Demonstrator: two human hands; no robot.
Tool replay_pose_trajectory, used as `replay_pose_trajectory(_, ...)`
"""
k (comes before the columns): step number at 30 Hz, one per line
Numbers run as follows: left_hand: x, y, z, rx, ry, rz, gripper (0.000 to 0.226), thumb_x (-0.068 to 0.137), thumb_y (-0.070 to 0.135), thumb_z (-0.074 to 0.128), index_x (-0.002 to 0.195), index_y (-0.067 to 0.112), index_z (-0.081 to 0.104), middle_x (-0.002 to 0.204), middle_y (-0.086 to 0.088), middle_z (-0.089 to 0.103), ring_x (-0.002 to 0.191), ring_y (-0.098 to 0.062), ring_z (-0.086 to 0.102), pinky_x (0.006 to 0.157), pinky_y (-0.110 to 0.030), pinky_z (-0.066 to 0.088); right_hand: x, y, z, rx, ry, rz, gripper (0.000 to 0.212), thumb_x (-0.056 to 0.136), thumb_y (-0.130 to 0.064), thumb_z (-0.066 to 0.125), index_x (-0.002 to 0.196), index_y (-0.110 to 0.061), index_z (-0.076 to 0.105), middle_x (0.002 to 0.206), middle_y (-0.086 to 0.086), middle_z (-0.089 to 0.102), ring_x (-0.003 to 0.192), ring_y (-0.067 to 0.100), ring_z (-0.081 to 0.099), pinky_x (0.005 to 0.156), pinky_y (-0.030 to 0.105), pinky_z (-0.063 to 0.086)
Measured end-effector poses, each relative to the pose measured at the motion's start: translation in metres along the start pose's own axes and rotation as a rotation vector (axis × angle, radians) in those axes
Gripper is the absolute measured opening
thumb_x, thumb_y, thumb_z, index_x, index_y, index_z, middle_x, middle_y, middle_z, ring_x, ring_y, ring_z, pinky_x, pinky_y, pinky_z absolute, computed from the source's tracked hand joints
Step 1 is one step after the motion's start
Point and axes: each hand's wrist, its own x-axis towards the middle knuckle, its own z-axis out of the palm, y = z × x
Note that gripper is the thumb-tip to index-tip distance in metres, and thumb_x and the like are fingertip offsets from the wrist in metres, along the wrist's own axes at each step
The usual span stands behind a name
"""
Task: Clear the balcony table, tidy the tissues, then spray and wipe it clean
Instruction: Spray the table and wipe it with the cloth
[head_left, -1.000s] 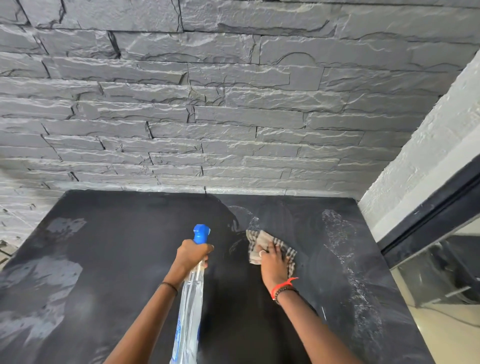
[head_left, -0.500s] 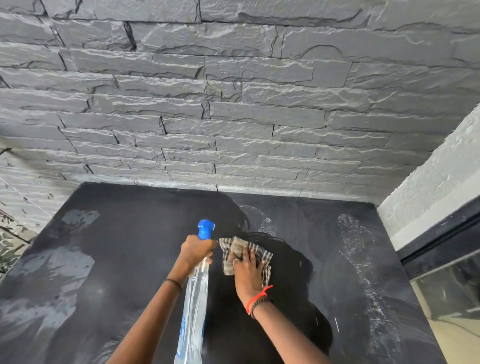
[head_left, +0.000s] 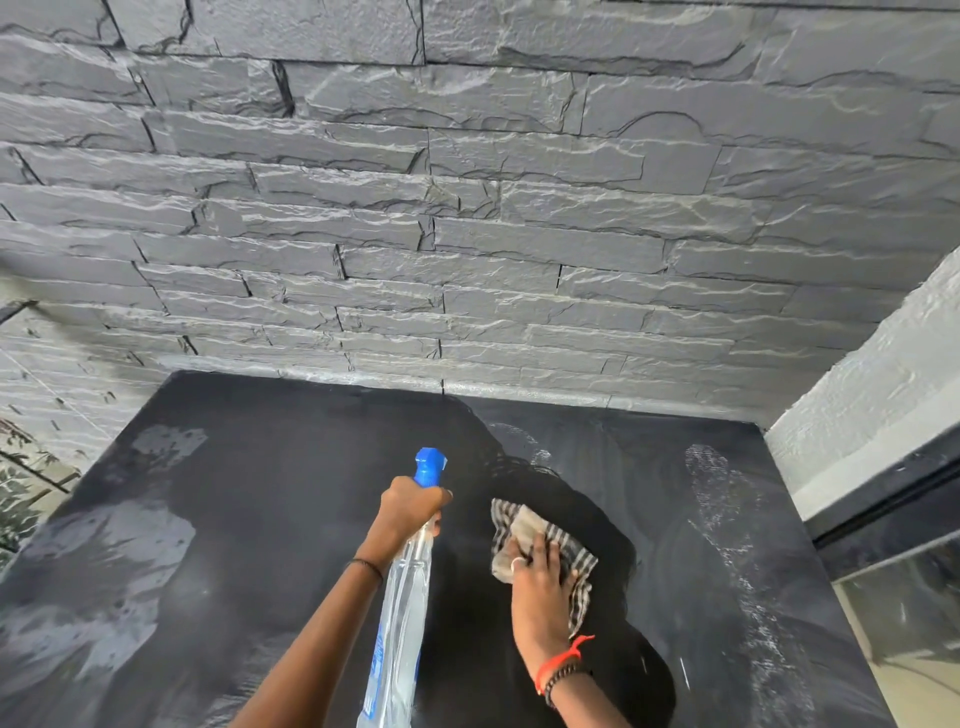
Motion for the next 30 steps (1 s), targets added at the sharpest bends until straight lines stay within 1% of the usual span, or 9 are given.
replay_pose_trajectory(2,0.002,0.006,0.008,0.039,-0.006,0.009,0.014,0.073,0.010,0.062,0.070,0.003,0.050,0.047,-0.004,0.050,0.038,-0.019,0.048,0.046,-0.025,0.041,0.002,0.001,0.005,0.018,0.002,-0.101,0.051,0.094,-0.002,0.032,0.139,-0.022,0.046,0.155,0.015,0.023,0.144,0.035,0.017,0.111,0.059,0.022)
replay_pose_trajectory(4,0.003,0.015,0.017,0.067,-0.020,0.020,0.012,0.074,0.009,0.060,0.070,0.003,0.051,0.049,-0.005,0.050,0.037,-0.018,0.048,0.045,-0.024,0.042,0.015,0.010,-0.001,0.025,-0.042,-0.108,0.053,0.098,-0.004,0.029,0.146,-0.024,0.031,0.158,0.011,0.010,0.146,0.030,0.004,0.115,0.054,0.012)
replay_pose_trajectory(9,0.007,0.038,0.038,0.130,-0.055,0.050,0.013,0.075,0.008,0.059,0.065,0.004,0.051,0.048,-0.003,0.051,0.034,-0.015,0.049,0.046,-0.022,0.045,0.054,0.022,-0.021,0.049,-0.030,0.000,0.051,0.099,-0.008,0.026,0.145,-0.028,0.033,0.158,0.008,0.011,0.146,0.029,0.007,0.114,0.051,0.016)
replay_pose_trajectory(12,0.010,0.050,0.048,0.155,-0.073,0.060,0.009,0.076,0.007,0.057,0.071,0.003,0.052,0.050,-0.004,0.051,0.031,-0.011,0.048,0.040,-0.018,0.043,0.068,0.026,-0.028,0.078,-0.031,0.067,0.049,0.099,-0.009,0.027,0.143,-0.030,0.036,0.158,0.008,0.011,0.145,0.030,0.008,0.115,0.052,0.016)
replay_pose_trajectory(15,0.013,0.059,0.059,0.180,-0.092,0.062,0.012,0.078,0.007,0.058,0.068,0.004,0.051,0.051,-0.004,0.051,0.028,-0.009,0.047,0.036,-0.016,0.042,0.070,0.025,-0.028,0.092,-0.037,0.085,0.049,0.099,-0.008,0.027,0.143,-0.029,0.036,0.159,0.008,0.010,0.145,0.030,0.008,0.115,0.053,0.015)
replay_pose_trajectory(19,0.014,0.065,0.069,0.220,-0.106,0.072,0.019,0.079,0.010,0.059,0.062,0.008,0.051,0.048,-0.001,0.052,0.028,-0.007,0.048,0.039,-0.012,0.042,0.070,0.026,-0.028,0.093,-0.044,0.085,0.047,0.100,-0.007,0.029,0.141,-0.026,0.040,0.158,0.009,0.010,0.145,0.031,0.007,0.115,0.055,0.014)
replay_pose_trajectory(22,0.016,0.069,0.071,0.219,-0.089,0.096,0.021,0.077,0.012,0.060,0.059,0.008,0.052,0.040,0.003,0.051,0.033,-0.009,0.051,0.044,-0.013,0.043,0.071,0.025,-0.028,0.106,-0.051,0.086,0.046,0.100,-0.007,0.030,0.141,-0.025,0.040,0.159,0.009,0.010,0.146,0.032,0.006,0.114,0.058,0.014)
replay_pose_trajectory(26,0.018,0.073,0.070,0.194,-0.089,0.120,0.021,0.077,0.013,0.062,0.059,0.009,0.052,0.047,0.000,0.052,0.037,-0.012,0.052,0.053,-0.021,0.046,0.070,0.024,-0.027,0.110,-0.058,0.088,0.045,0.100,-0.005,0.031,0.140,-0.022,0.042,0.159,0.010,0.009,0.146,0.033,0.005,0.113,0.062,0.014)
replay_pose_trajectory(30,0.024,0.075,0.062,0.208,-0.087,0.152,0.020,0.078,0.016,0.062,0.062,0.009,0.053,0.053,-0.001,0.054,0.044,-0.013,0.054,0.051,-0.019,0.046,0.061,0.013,-0.020,0.128,-0.040,0.095,0.050,0.099,-0.003,0.030,0.144,-0.025,0.036,0.159,0.010,0.007,0.145,0.033,0.005,0.113,0.062,0.014)
